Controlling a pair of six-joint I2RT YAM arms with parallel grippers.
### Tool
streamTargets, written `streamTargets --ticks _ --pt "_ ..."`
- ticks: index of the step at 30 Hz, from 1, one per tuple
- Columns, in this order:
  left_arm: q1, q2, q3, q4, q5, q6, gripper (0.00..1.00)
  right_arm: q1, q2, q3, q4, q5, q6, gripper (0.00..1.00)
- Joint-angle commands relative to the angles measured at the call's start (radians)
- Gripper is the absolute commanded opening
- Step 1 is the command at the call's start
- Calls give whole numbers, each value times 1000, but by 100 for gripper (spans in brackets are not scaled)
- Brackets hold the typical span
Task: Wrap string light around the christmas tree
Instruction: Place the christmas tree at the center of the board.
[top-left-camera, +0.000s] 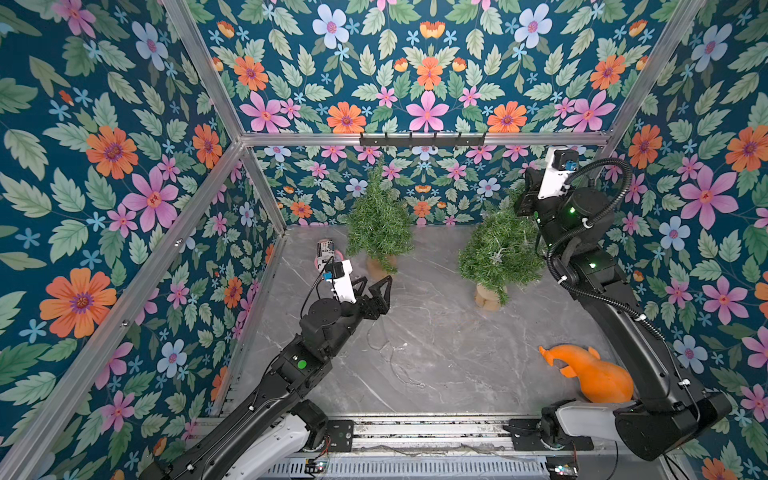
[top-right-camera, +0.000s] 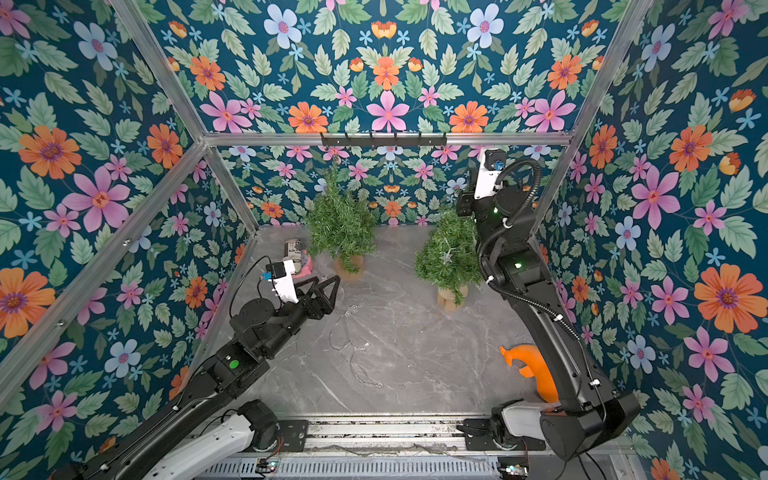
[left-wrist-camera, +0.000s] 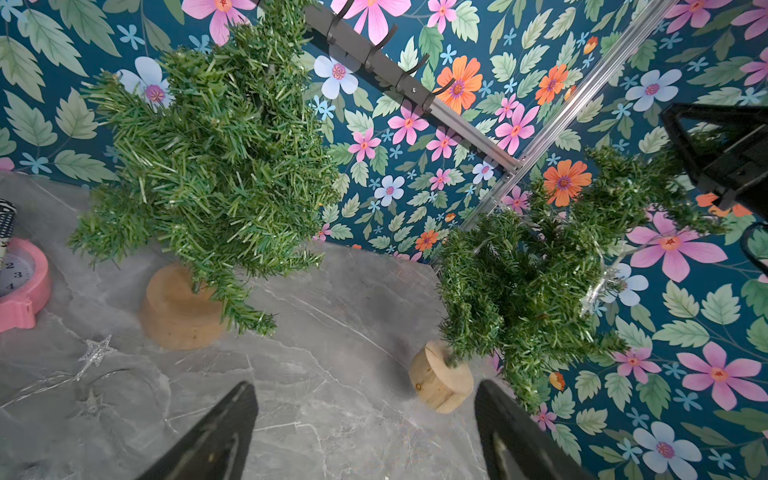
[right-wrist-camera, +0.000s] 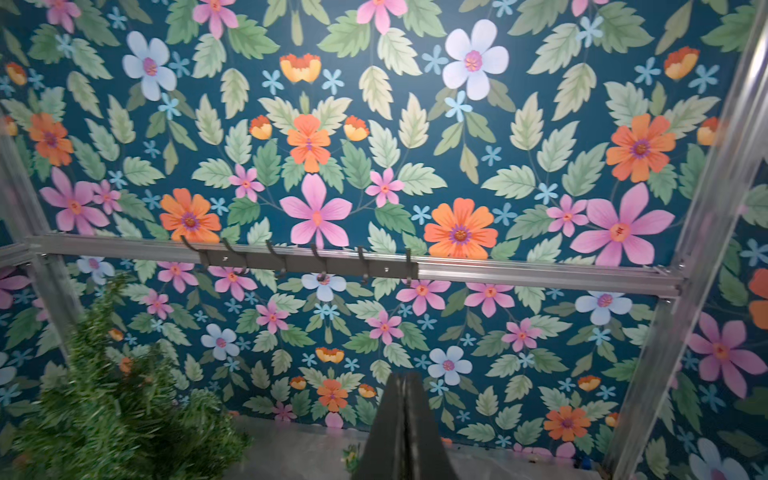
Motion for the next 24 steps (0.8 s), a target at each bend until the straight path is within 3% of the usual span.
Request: streamTargets --ticks 1,8,16,24 --pt "0 5 7 39 -42 8 84 -65 17 1 121 -56 33 0" --pt "0 43 19 57 -92 10 84 -207 117 35 177 -122 110 0" --pt "1 100 46 54 -59 18 85 -245 184 41 184 -130 125 0" --pt "0 87 48 26 -41 18 85 -248 153 -39 178 -92 114 0"
